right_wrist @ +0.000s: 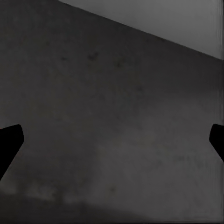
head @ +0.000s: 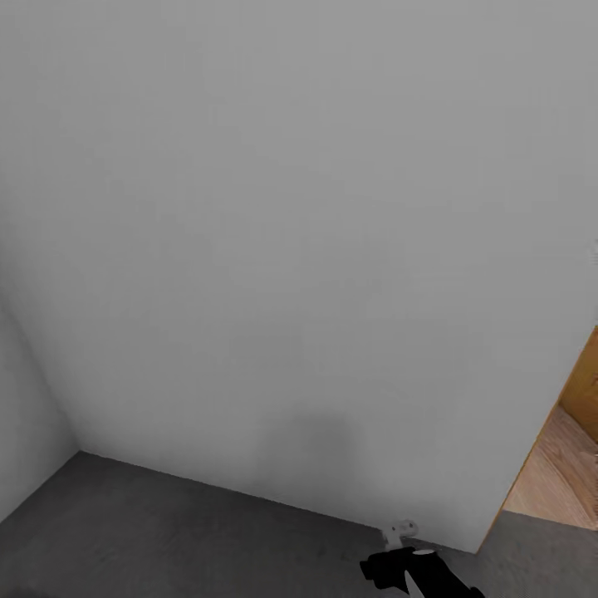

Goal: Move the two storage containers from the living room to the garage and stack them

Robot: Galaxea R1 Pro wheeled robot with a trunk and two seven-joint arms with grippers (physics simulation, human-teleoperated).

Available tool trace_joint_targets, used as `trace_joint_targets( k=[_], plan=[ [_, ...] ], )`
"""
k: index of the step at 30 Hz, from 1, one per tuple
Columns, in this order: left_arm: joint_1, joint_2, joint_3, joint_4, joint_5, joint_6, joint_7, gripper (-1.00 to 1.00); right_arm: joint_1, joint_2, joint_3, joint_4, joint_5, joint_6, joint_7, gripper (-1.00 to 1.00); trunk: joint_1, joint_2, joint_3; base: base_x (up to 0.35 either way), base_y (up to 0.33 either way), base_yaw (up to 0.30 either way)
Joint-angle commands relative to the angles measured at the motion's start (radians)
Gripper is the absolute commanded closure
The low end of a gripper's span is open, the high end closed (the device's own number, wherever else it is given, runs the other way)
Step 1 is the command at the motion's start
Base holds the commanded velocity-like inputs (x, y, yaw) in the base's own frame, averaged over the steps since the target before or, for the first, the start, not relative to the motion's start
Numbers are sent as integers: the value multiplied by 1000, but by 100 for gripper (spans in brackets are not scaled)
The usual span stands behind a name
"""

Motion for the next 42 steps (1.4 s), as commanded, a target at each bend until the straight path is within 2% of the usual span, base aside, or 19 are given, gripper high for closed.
trace_joint_targets(
  k=[1,42],
  plan=[
    [0,0,-1,1,3,-3,3,-100,0,0,2,-2,3,5,2,-100,0,0,-1,0,0,-182],
    [0,0,-1,1,3,-3,3,-100,0,0,-3,-2,2,5,3,-100,0,0,-1,0,0,-158]
  ],
)
